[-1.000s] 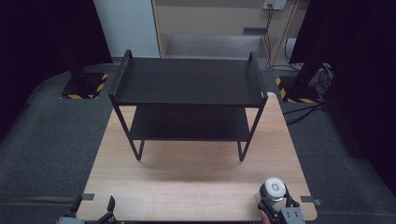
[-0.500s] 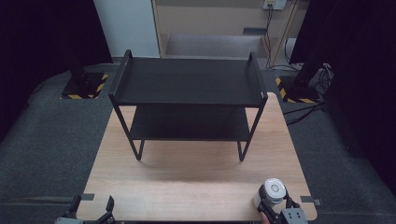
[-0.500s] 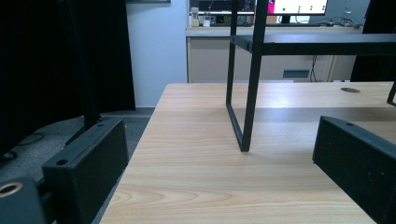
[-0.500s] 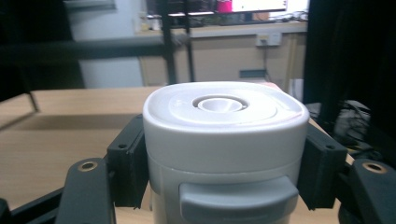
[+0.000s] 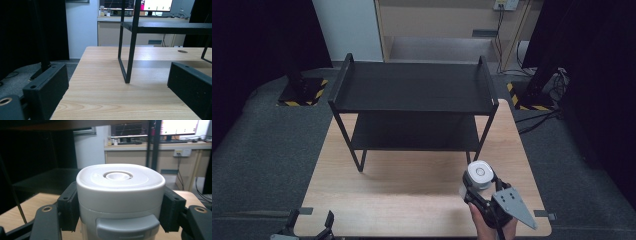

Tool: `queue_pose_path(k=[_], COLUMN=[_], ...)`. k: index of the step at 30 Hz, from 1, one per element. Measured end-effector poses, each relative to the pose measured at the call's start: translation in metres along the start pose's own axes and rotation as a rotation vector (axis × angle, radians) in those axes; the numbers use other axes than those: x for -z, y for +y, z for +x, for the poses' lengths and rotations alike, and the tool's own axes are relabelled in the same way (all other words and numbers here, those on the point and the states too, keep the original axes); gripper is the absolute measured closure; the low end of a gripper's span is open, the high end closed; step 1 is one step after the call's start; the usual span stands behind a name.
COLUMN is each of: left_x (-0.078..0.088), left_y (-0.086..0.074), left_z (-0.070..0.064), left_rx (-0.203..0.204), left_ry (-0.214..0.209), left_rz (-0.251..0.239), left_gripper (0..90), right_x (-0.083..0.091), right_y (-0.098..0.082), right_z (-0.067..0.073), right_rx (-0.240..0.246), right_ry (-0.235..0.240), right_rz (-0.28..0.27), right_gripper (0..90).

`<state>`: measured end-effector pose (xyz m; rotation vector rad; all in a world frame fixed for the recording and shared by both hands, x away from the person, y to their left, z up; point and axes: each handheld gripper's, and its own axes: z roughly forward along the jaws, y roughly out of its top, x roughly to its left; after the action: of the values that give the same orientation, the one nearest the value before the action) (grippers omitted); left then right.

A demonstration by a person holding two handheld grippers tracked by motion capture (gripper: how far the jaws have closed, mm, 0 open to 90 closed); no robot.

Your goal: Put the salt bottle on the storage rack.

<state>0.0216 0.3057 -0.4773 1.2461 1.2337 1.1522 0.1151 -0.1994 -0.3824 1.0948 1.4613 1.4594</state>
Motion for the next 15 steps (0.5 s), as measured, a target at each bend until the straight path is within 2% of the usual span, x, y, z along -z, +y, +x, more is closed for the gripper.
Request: queue_pose_path(k=[5, 6, 8, 15], left_x=[0.001, 0.001, 0.000, -0.002], left_y=[0.001, 0.001, 0.001, 0.000], left_z=[0.001, 0.001, 0.002, 0.002], left_rx=[0.002, 0.002, 0.008, 0.014], left_ry=[-0.010, -0.010, -0.015, -0.021], left_rz=[-0.005, -0.005, -0.006, -0.005], left_gripper=[2.6, 2.6, 2.6, 2.6], right_x=[-0.026, -0.026, -0.041, -0.068], right_y=[0.024, 0.024, 0.037, 0.054], right_z=[0.003, 0.003, 0.005, 0.008], right_rx=[0.009, 0.009, 0.017, 0.026], right_ry=[0.031, 0.031, 0.034, 0.043], right_rz=[0.005, 0.005, 0.010, 0.000], right_gripper=[31.7, 31.7, 31.8, 31.8])
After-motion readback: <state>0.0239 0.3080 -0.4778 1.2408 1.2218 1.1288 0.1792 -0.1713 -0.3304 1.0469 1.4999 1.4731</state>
